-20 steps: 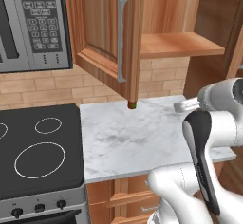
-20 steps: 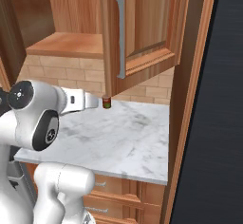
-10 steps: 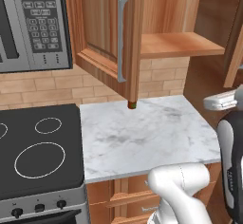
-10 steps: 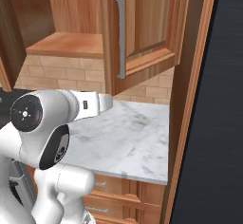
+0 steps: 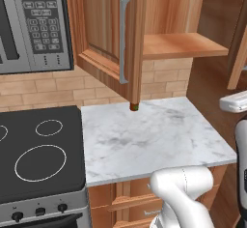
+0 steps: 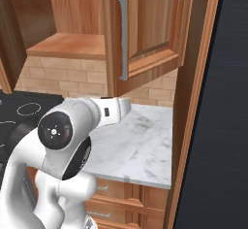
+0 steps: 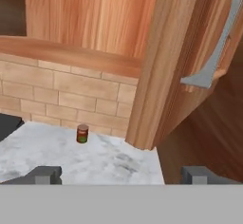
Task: Close all open cabinet doors.
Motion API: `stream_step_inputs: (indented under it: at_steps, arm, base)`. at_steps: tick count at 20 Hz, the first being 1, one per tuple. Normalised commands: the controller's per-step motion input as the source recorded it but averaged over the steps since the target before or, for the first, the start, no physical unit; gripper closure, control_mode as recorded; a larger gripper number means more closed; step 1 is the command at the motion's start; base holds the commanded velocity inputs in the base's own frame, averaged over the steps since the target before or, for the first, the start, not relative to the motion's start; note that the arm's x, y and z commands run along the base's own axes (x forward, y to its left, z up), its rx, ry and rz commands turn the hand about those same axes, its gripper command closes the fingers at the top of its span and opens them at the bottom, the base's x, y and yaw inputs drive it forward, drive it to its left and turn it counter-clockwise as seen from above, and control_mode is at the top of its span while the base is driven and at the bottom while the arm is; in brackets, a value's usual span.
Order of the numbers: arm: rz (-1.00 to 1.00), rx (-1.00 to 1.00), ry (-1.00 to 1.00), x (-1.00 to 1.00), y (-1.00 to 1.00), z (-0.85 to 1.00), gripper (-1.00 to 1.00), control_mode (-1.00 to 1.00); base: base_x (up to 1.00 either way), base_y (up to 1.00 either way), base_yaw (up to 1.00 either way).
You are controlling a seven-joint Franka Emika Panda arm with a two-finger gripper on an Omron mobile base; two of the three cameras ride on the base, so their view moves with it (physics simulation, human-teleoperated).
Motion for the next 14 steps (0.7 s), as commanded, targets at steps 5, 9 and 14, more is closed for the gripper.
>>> stream_step_inputs:
  at_steps: [5,9,14]
  arm:
    - [0.12,0.00,-0.07,0.24,-0.19,0.00,-1.00,-1.00]
    - [0.16,0.00,-0.07,0.20,-0.34,0.00,-1.00,-1.00]
    - [0.13,0.01,-0.02,0.35,-0.23,0.00,-1.00,-1.00]
  base:
    - [0.00,0.00,0.00]
    - [0.00,0.00,0.00]
    - [0.00,0.00,0.00]
